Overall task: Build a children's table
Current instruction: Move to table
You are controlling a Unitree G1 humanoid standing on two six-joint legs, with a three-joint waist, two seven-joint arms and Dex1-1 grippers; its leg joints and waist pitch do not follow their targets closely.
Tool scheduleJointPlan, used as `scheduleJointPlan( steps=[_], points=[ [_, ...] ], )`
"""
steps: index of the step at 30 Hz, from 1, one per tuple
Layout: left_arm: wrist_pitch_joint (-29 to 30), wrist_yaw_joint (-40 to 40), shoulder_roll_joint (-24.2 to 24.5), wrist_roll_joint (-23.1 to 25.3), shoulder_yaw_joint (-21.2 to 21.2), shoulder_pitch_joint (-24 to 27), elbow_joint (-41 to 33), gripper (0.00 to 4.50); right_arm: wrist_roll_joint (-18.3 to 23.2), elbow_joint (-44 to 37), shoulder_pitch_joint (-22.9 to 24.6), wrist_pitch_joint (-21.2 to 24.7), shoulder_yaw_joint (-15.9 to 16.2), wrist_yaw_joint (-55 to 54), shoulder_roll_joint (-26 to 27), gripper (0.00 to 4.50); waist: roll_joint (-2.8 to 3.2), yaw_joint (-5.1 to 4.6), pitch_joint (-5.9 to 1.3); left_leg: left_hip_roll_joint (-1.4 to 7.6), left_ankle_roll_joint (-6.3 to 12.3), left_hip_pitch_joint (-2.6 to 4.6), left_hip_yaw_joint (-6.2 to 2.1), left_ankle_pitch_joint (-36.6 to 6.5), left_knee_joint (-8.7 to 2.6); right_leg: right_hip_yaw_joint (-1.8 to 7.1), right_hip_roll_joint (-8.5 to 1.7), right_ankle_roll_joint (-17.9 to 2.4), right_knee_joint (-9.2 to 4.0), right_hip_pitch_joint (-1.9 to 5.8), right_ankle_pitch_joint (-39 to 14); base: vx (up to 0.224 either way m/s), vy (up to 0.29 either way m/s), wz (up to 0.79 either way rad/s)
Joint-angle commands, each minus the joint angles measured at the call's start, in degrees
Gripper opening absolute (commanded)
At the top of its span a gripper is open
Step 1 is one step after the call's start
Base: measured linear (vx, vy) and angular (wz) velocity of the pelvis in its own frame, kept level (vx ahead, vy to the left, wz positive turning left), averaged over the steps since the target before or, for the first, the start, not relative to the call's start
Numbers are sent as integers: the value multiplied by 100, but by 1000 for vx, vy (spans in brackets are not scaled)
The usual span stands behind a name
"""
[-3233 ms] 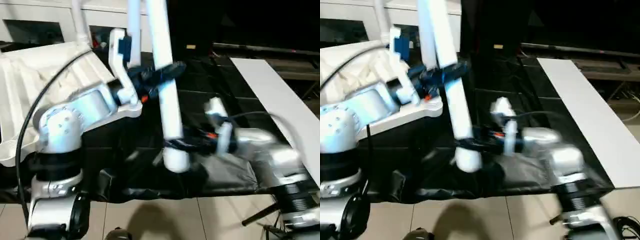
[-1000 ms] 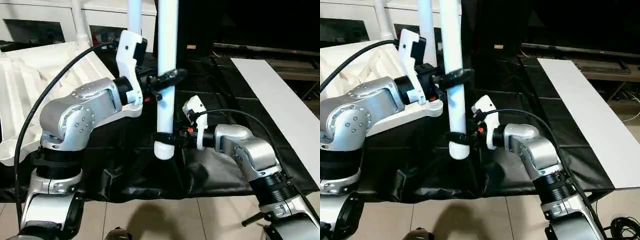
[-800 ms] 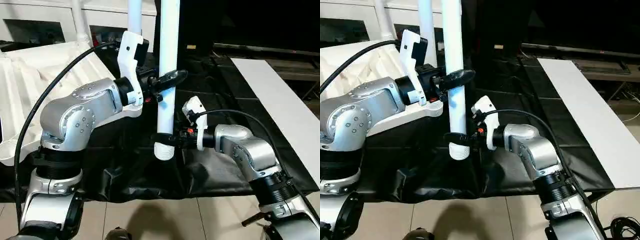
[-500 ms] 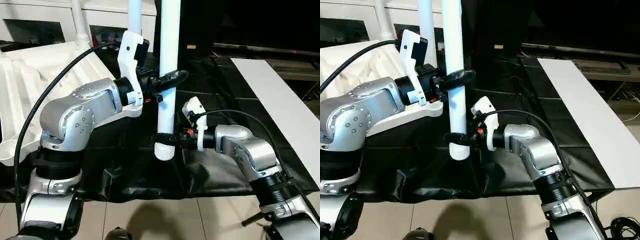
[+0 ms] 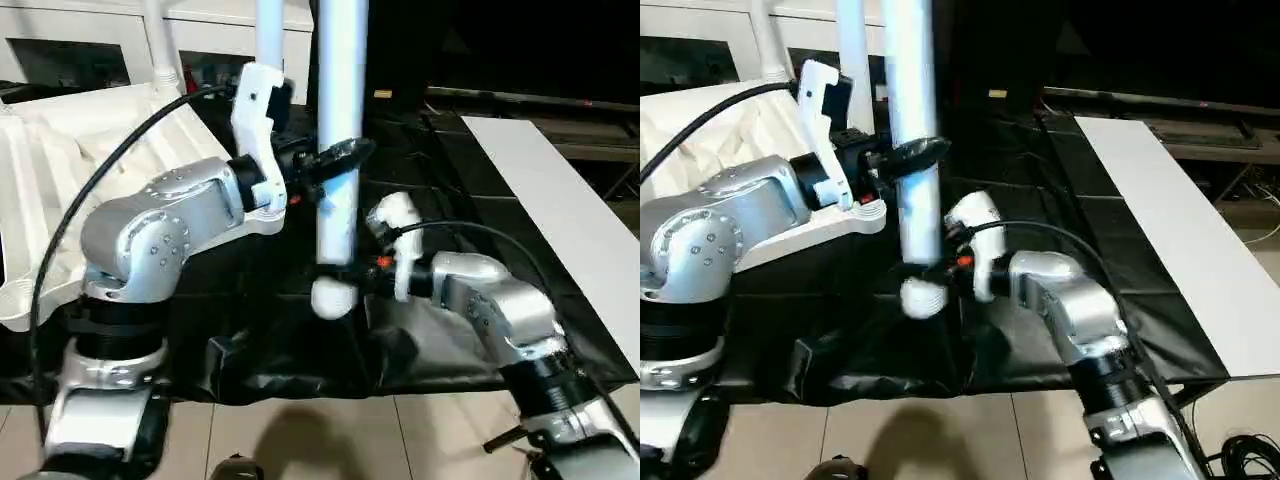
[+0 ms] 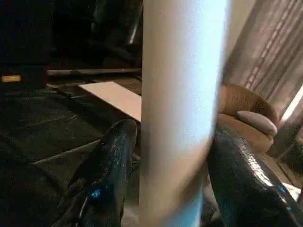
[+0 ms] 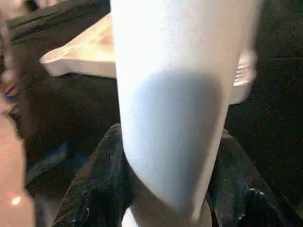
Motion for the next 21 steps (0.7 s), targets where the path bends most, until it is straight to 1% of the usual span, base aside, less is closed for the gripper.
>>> scheduleJointPlan(
  steps=[1, 2, 3, 4, 5, 6, 7, 8, 9, 10, 11, 12, 13, 14, 15, 16, 17, 18, 19, 20, 21],
  points=[
    [130, 169, 16, -39, 212, 182, -193, 289, 141, -422, 130, 74, -587, -304, -157, 187, 62, -22, -407, 334, -439, 178, -124, -808, -433, 292, -421, -982, -360, 218, -357, 0, 0, 0],
    [176, 205, 13, -87, 270, 240, -259, 303, 140, -475, 188, 62, -715, -432, -167, 186, 70, -25, -410, 323, -440, 177, -120, -818, -431, 287, -404, -977, -355, 216, -294, 0, 0, 0],
    [218, 221, 11, -127, 319, 298, -335, 303, 155, -531, 238, 78, -823, -532, -180, 186, 100, -27, -417, 314, -438, 179, -121, -809, -423, 288, -402, -976, -351, 216, -250, 0, 0, 0],
    [246, 234, 6, -150, 352, 337, -386, 314, 165, -568, 269, 88, -887, -596, -183, 186, 77, -38, -405, 307, -444, 173, -117, -854, -433, 287, -396, -964, -369, 219, -305, 0, 0, 0],
    [183, 323, -36, -123, 426, 433, -477, 326, 203, -671, 348, 87, -1078, -734, -201, 186, 97, -35, -402, 306, -448, 176, -116, -912, -434, 289, -403, -960, -381, 217, -403, 0, 0, 0],
    [164, 334, -42, -115, 435, 451, -493, 332, 211, -690, 362, 88, -1108, -756, -205, 186, 91, -34, -397, 312, -447, 179, -117, -956, -437, 291, -402, -947, -394, 213, -450, 0, 0, 0],
    [-188, 369, -15, 97, 385, 618, -630, 340, 214, -797, 468, 83, -1294, -941, -241, 186, 149, -35, -396, 309, -459, 183, -129, -1057, -443, 289, -408, -929, -410, 212, -557, 0, 0, 0],
    [-371, 385, 11, 227, 341, 697, -697, 350, 194, -836, 515, 71, -1357, -1028, -250, 186, 136, -42, -396, 322, -460, 185, -133, -1116, -448, 292, -406, -894, -426, 213, -587, 0, 0, 0],
    [-371, 385, 11, 227, 341, 697, -697, 350, 194, -836, 515, 71, -1357, -1028, -250, 186, 126, -48, -397, 324, -456, 183, -140, -1123, -455, 287, -400, -882, -430, 216, -593, 0, 0, 0],
    [-383, 387, 14, 237, 336, 705, -703, 367, 192, -838, 518, 70, -1364, -1038, -250, 186, 125, -54, -397, 318, -455, 179, -134, -1121, -453, 288, -393, -871, -426, 216, -590, 0, 0, 0],
    [-853, 529, 76, 676, 217, 926, -816, 367, 59, -913, 624, -7, -1448, -1256, -281, 186, 140, -54, -393, 319, -459, 183, -141, -1152, -461, 287, -395, -842, -441, 209, -645, 0, 0, 0],
    [-940, 636, 55, 781, 227, 973, -820, 367, -12, -937, 652, -39, -1437, -1310, -298, 186, 182, -73, -389, 327, -478, 182, -147, -1224, -467, 289, -383, -787, -454, 207, -652, 0, 0, 0],
    [-1270, 1061, -31, 1174, 287, 1175, -876, 367, -293, -1044, 771, -206, -1372, -1509, -346, 186, 242, -81, -392, 323, -521, 179, -162, -1276, -469, 285, -378, -765, -445, 209, -655, 0, 0, 0],
    [-1270, 1061, -31, 1174, 287, 1175, -876, 367, -293, -1044, 771, -206, -1372, -1509, -346, 186, 188, -95, -386, 327, -522, 184, -148, -1317, -463, 291, -382, -709, -469, 210, -697, 0, 0, 0],
    [-1270, 1061, -31, 1174, 287, 1175, -876, 367, -293, -1044, 771, -206, -1372, -1509, -346, 186, 186, -88, -389, 308, -505, 179, -146, -1307, -455, 295, -381, -692, -464, 215, -749, 0, 0, 0],
    [-1862, 1760, -248, 1775, 443, 1566, -1044, 367, -772, -1273, 957, -409, -1289, -2069, -257, 186, 234, -83, -397, 298, -473, 177, -145, -1304, -453, 300, -389, -705, -465, 210, -852, 0, 0, 0],
    [-1862, 1760, -248, 1775, 443, 1566, -1044, 367, -772, -1273, 957, -409, -1289, -2069, -257, 186, 224, -100, -377, 332, -503, 138, -167, -1276, -470, 291, -386, -660, -492, 216, -801, 0, 0, 0],
    [-2031, 2007, -264, 2037, 453, 1807, -1152, 367, -1048, -1371, 1047, -610, -1271, -2463, -135, 186, 208, -108, -381, 330, -504, 150, -157, -1282, -469, 295, -386, -639, -492, 210, -813, 0, 0, 0],
    [-2323, 2228, -294, 2370, 387, 2266, -1311, 367, -1380, -1539, 1249, -927, -1085, -2779, -48, 186, 200, -123, -394, 302, -443, 112, -148, -1241, -460, 306, -418, -568, -503, 225, -893, 0, 0, 0],
    [-2434, 2265, -234, 2543, 283, 2527, -1379, 367, -1442, -1626, 1377, -1054, -1029, -2893, 50, 186, 164, -136, -390, 277, -260, 79, -117, -1200, -441, 352, -494, -538, -540, 246, -1027, 0, 0, 0],
    [-2434, 2265, -234, 2543, 283, 2527, -1379, 367, -1442, -1626, 1377, -1054, -1029, -2893, 50, 186, 172, -141, -393, 257, -123, 50, -99, -1168, -417, 389, -544, -536, -554, 267, -1109, 0, 0, 0]
  ],
)
